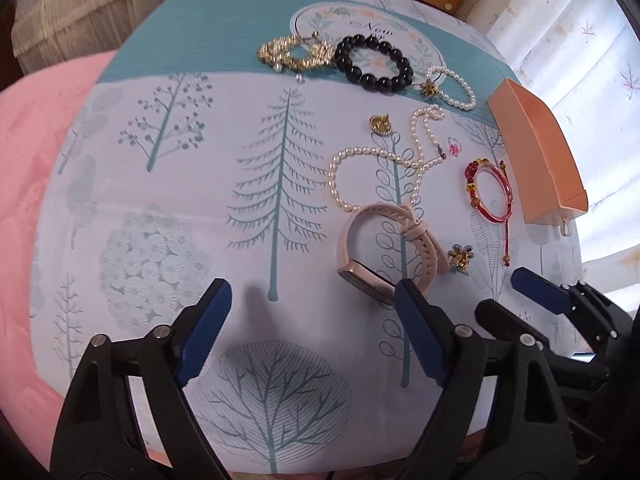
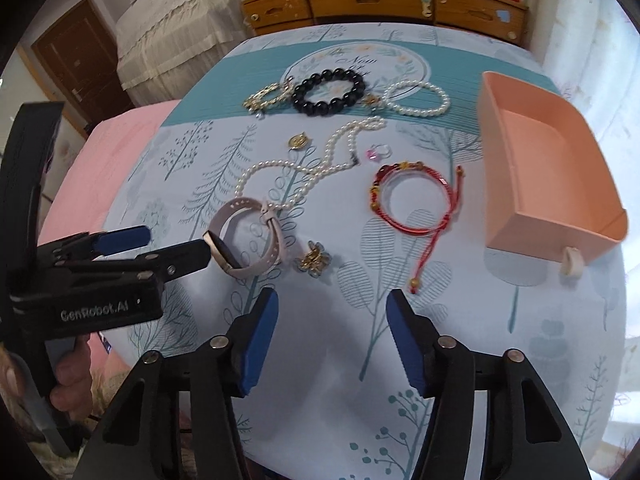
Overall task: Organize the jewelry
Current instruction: 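Grasp the pink smartwatch with the left tool while the right tool grasps the gold flower charm, then carry the watch into the peach box and open the left tool while the right tool drops the charm there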
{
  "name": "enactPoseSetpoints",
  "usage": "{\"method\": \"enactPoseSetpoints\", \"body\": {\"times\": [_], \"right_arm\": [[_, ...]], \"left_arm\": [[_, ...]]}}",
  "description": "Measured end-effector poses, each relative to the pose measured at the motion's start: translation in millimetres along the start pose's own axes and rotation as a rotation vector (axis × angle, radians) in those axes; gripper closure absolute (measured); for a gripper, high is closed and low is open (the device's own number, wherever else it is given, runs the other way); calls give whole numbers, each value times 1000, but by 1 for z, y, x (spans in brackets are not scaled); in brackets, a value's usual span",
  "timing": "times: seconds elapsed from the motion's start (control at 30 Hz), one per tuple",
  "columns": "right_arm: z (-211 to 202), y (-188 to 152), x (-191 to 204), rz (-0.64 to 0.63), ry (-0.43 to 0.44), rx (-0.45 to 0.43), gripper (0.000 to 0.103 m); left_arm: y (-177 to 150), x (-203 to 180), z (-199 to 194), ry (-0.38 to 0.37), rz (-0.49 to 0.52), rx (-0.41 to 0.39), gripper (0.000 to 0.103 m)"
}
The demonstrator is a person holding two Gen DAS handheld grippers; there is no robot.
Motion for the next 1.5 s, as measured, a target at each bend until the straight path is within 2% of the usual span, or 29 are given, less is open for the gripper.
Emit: {"method": "enactPoseSetpoints", "body": {"times": [0.2,0.3,0.5,0.63,0.7,0.77,0.8,0.83,0.9,1.07,1.3,1.5], "right_arm": [[16,5,7,-65,28,2,56],[25,7,8,-98,38,2,63],[35,14,12,-148,42,-44,68],[37,17,14,-194,24,-79,76],[37,17,16,-215,13,-90,79],[37,16,18,-228,7,-98,79],[36,16,19,-234,8,-100,79],[36,15,19,-232,9,-100,79],[35,14,18,-222,20,-101,80],[25,17,11,-184,32,-123,80],[-8,30,-10,-110,10,-207,80],[-52,53,-61,34,-89,-329,80]], "left_arm": [[2,-10,13,-82,-53,55,29],[5,-19,19,-127,-62,70,37],[13,-24,26,-126,-58,66,42],[18,-24,28,-114,-40,52,45],[20,-24,28,-103,-29,42,55],[23,-25,28,-94,-17,33,72],[24,-25,29,-88,-15,30,77],[26,-25,30,-91,-16,27,89],[27,-24,30,-101,-22,27,97],[26,-26,28,-104,-16,6,101],[36,-43,-2,-126,20,-76,102],[70,-98,-35,-197,127,-160,102]]}}
Point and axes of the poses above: each gripper's, at about its wrist camera, not at the fingertips, and z roughly the way its jaws point, x to its left, y to its top, the point moved 7 cm from there along z, roughly the way its jaws point, and after that the axes turned 1 degree about -z, right-handed, at the moved point
